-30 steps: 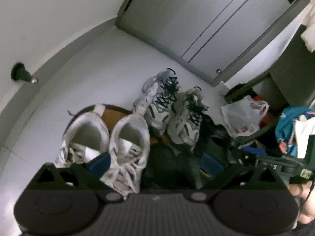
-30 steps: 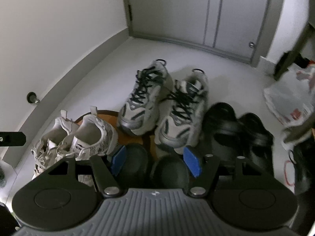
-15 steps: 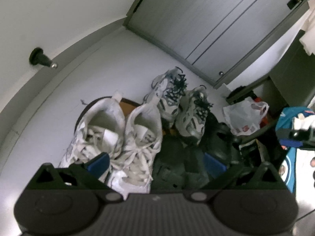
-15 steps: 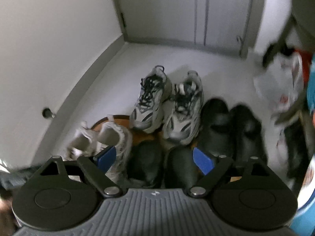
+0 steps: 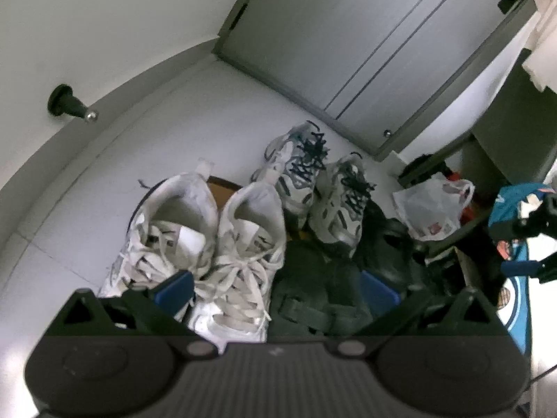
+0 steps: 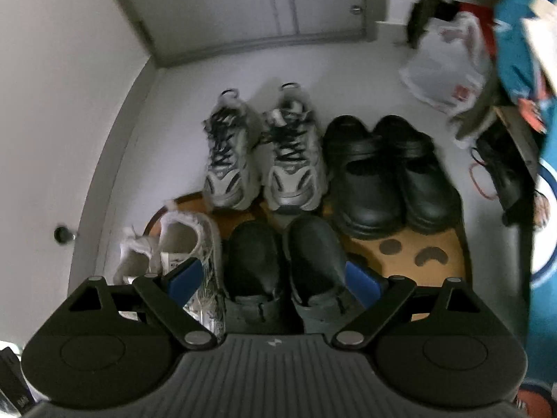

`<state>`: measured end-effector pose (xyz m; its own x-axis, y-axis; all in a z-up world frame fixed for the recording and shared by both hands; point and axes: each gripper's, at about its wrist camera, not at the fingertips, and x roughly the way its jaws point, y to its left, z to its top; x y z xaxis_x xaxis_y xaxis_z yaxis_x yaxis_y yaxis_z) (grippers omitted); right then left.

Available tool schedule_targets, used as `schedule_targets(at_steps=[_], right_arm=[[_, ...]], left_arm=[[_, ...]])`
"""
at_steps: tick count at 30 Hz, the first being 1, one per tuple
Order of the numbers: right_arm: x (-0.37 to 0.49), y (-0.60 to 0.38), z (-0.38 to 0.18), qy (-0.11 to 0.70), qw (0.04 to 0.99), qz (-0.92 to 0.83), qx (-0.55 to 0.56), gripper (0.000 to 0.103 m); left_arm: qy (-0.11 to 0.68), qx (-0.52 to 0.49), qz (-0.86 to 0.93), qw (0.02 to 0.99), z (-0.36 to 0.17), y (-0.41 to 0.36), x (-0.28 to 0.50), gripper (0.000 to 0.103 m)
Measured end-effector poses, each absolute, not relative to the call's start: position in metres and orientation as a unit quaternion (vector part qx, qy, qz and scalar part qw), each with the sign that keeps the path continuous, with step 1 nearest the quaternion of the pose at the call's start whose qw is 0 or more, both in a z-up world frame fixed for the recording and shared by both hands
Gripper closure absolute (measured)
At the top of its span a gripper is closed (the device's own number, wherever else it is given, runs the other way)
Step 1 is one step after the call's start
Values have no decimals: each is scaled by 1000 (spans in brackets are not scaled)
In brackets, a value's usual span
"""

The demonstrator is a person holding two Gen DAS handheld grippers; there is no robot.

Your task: Organize scattered shoes

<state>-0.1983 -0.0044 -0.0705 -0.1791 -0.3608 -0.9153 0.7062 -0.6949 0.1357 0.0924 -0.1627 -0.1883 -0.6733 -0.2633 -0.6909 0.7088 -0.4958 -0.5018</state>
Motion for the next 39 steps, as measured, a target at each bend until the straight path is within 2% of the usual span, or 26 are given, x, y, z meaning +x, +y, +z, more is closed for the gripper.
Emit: schedule_targets(at_steps=[6, 12, 22, 39], right_arm=[[-199, -17, -104, 196, 344, -723, 567, 11], [-194, -14, -113, 236, 360, -717, 548, 11], [-202, -7, -119, 227, 349, -710, 568, 11], [-196, -12, -108, 235, 373, -720, 536, 11]], left_arm=[[416, 276, -811, 305, -194, -168, 97, 0], [420, 280, -803, 317, -197, -171, 98, 0], [415, 291, -810, 293, -198, -165, 87, 0], [419, 260, -809, 321, -193, -172, 99, 1]])
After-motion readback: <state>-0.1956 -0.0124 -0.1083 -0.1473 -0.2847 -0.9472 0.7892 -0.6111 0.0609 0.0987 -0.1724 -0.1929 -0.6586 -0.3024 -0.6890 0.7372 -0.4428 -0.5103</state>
